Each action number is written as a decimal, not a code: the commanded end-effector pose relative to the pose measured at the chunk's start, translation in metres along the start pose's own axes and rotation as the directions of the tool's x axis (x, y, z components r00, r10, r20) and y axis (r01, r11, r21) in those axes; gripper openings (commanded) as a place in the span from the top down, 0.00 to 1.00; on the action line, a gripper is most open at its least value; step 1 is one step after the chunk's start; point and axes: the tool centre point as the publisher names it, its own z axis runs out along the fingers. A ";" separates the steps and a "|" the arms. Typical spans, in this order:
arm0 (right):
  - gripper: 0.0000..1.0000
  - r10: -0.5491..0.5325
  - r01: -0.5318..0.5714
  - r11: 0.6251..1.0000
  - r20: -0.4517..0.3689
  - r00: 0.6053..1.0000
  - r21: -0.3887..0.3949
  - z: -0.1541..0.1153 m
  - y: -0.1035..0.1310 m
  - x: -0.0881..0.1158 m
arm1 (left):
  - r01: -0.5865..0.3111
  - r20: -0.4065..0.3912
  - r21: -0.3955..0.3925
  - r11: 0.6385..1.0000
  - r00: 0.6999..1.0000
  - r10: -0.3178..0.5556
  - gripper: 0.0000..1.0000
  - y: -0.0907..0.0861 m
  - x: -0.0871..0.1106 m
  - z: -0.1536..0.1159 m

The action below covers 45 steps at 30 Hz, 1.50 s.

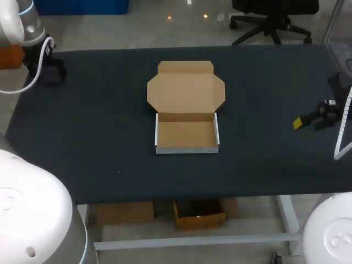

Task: Assemble the packaging by folding the flat box into shape, placing the metal phone stand inside, and closing the box properly

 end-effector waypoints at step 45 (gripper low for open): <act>0.00 0.000 0.000 1.000 -0.004 1.000 0.003 -0.002 0.000 0.000 | -0.008 0.039 -0.004 1.000 0.999 0.008 0.00 -0.048 -0.011 0.017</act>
